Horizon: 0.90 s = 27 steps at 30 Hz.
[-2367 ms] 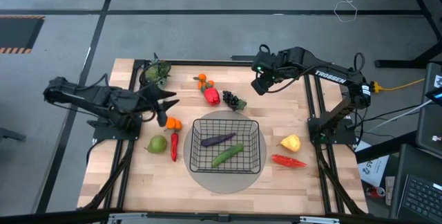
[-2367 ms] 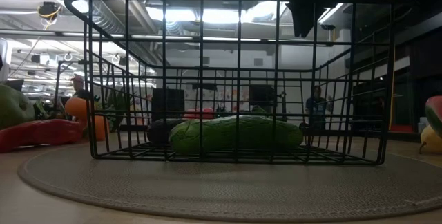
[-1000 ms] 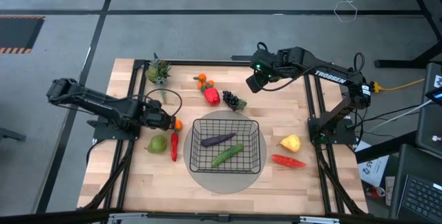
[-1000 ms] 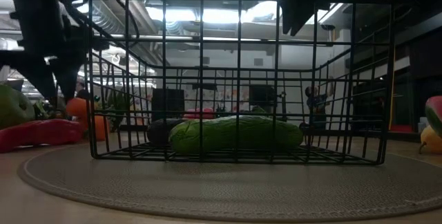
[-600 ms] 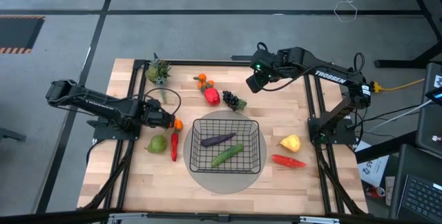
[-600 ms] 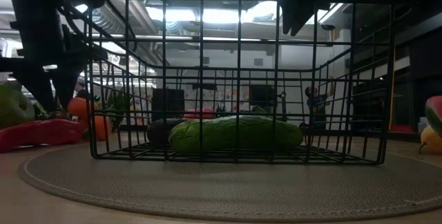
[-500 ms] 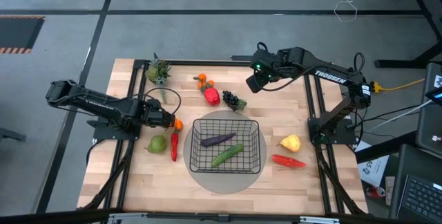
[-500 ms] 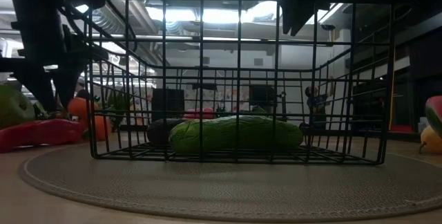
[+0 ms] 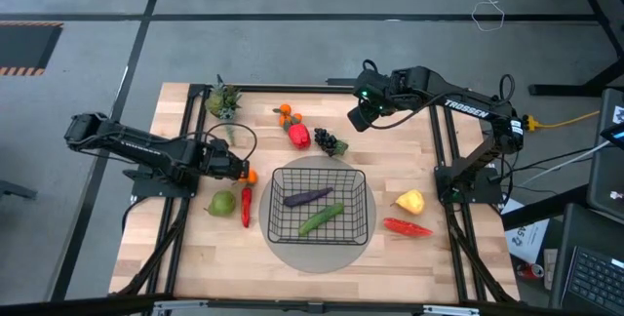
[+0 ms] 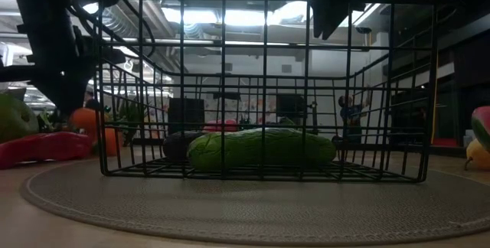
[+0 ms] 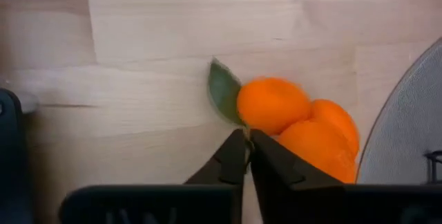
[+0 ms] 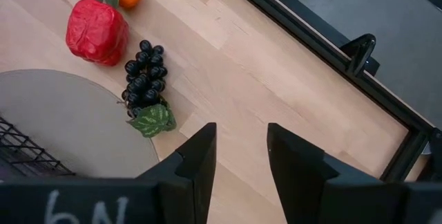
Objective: Build produce basket
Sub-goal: Put the bottom orange tangerines into the black wire basket
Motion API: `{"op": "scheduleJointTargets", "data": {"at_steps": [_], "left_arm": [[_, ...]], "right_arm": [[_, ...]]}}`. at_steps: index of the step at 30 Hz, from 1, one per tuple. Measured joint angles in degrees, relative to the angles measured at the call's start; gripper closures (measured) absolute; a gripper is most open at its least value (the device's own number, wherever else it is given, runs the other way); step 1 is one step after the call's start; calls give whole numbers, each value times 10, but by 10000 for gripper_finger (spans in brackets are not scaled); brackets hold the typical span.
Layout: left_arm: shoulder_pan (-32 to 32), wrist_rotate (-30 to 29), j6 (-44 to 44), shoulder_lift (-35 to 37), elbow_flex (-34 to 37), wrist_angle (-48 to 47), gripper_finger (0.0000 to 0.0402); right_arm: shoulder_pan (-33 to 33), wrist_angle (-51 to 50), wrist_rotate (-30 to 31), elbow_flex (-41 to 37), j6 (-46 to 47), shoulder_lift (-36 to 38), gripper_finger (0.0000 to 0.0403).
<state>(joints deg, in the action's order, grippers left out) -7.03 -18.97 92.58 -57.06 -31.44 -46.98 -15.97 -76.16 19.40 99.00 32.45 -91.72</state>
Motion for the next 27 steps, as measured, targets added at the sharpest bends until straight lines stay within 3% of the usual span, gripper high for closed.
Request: {"op": "scheduleJointTargets", "data": {"at_steps": [7, 14, 20, 27], "left_arm": [[0, -20, -30, 0, 0, 7, 400], [0, -86, -99, 30, -44, 34, 401], [0, -160, -229, 54, -142, 40, 401], [0, -162, -430, 57, -243, 121, 401]], "right_arm": [[0, 0, 0, 0, 0, 0, 272], [0, 0, 0, 0, 0, 0, 272], [0, 0, 0, 0, 0, 0, 272], [0, 0, 0, 0, 0, 0, 272]]}}
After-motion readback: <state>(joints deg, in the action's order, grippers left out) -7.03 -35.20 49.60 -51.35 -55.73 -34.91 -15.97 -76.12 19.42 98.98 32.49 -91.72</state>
